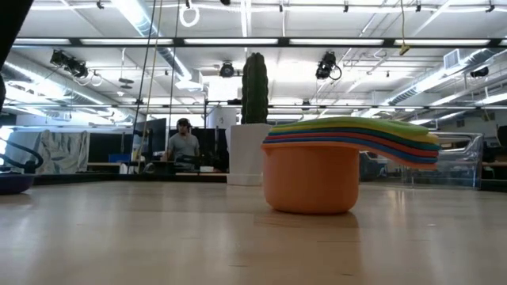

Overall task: Nest measuring cups in basket
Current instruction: Put the dark blue measuring cup on top of the green measuring cup

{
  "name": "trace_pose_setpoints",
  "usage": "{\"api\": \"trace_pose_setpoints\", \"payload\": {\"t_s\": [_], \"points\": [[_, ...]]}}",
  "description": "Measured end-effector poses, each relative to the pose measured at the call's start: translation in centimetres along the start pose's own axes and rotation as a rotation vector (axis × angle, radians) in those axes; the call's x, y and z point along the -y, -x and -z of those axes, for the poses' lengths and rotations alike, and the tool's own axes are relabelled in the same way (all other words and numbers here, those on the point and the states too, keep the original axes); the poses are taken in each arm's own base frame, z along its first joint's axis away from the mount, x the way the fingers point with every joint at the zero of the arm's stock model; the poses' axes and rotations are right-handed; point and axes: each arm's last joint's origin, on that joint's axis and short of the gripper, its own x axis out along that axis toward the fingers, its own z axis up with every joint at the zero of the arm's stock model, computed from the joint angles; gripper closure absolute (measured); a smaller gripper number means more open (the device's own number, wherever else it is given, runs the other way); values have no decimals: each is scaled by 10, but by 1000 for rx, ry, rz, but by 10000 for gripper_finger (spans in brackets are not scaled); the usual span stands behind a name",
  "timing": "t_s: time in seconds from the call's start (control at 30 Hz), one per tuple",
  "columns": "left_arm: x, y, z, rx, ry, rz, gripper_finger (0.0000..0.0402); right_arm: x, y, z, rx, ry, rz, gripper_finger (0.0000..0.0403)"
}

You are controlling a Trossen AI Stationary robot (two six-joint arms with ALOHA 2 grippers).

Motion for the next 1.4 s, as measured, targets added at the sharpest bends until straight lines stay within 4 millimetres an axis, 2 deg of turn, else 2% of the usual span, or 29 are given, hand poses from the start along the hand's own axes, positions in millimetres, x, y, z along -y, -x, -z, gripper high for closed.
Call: {"api": "trace_pose_setpoints", "payload": {"t_s": [0.17,0.27,0.4,0.57,0.87,1.03,1.27,1.4], "points": [[-11,13,20,-40,-110,12,335,-4,-20,-5,-7,-10,-83,292],[-25,17,43,-86,-110,-14,335,-6,-29,-10,28,-16,-145,292],[-47,11,79,-153,-24,-86,335,-7,-36,-18,67,-55,-183,292],[-73,3,119,-188,173,-187,335,-7,-42,-26,94,-78,-180,292],[-91,-36,162,-254,303,-386,335,-7,-51,-32,103,-111,-180,292],[-102,-68,177,-295,364,-453,335,-7,-54,-33,96,-130,-180,292],[-113,-118,191,-301,344,-372,346,-7,-60,-36,86,-140,-178,292],[-131,-133,197,-311,382,-453,355,-7,-63,-37,78,-139,-179,291]]}}
